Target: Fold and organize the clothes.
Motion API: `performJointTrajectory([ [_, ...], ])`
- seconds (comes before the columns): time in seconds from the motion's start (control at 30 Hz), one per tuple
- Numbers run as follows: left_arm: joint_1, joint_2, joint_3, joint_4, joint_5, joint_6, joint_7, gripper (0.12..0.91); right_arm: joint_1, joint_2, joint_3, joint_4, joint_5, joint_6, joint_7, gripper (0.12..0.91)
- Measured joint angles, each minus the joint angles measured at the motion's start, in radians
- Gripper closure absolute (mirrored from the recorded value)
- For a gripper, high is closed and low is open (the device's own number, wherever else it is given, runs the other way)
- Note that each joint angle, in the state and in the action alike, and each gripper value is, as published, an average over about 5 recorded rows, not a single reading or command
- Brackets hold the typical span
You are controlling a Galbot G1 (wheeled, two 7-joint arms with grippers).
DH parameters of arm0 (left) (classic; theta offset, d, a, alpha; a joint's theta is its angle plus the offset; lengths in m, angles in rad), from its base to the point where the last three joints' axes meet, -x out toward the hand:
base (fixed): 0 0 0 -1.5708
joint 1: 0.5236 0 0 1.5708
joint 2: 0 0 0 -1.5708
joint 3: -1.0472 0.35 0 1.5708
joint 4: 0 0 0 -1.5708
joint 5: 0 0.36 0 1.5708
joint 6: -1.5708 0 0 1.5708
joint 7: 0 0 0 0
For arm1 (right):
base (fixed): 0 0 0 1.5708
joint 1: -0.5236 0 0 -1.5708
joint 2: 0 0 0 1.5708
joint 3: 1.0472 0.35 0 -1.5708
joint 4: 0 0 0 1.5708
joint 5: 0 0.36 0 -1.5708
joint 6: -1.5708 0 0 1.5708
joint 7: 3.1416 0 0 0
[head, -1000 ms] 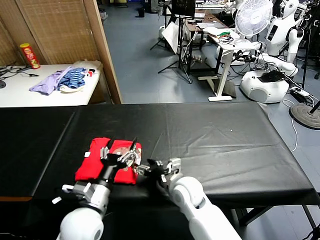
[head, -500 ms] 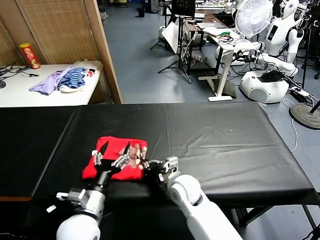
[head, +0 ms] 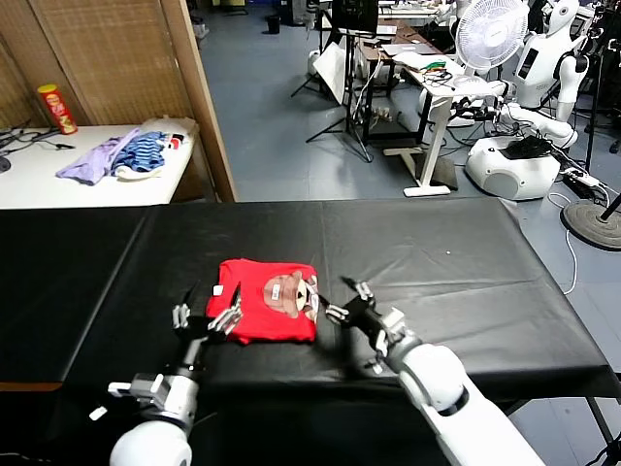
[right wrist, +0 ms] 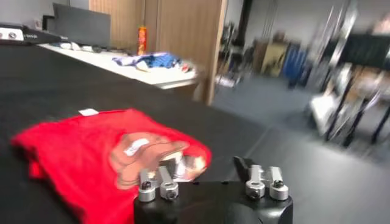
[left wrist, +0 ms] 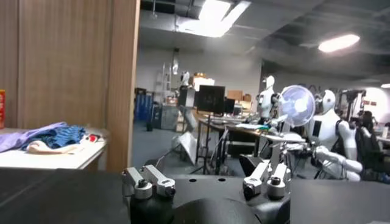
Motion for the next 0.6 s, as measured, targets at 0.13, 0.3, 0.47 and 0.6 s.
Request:
performJointTrajectory([
  [0.13,0.02,0.005,-0.016,-0.002,-0.004,0.004,-0.002,0.232,-0.071,-0.013,0.032,0.042,-0.044,0.109,0.045,0.236],
  [0.3,0.062,0.028,-0.044,-0.031,-0.001,0.035,-0.027,0.232,-0.187,-0.004,0.093,0.108,-0.051,0.196,0.124,0.228],
  [0.47,0.145,0.039,-0.079,-0.059,0.002,0.024,-0.032,0.232,-0.329,0.01,0.153,0.171,-0.055,0.278,0.21,0.227],
  [0.6,0.221,0.044,-0.101,-0.076,0.002,0.022,-0.04,0.232,-0.446,0.024,0.183,0.212,-0.075,0.323,0.272,0.227],
])
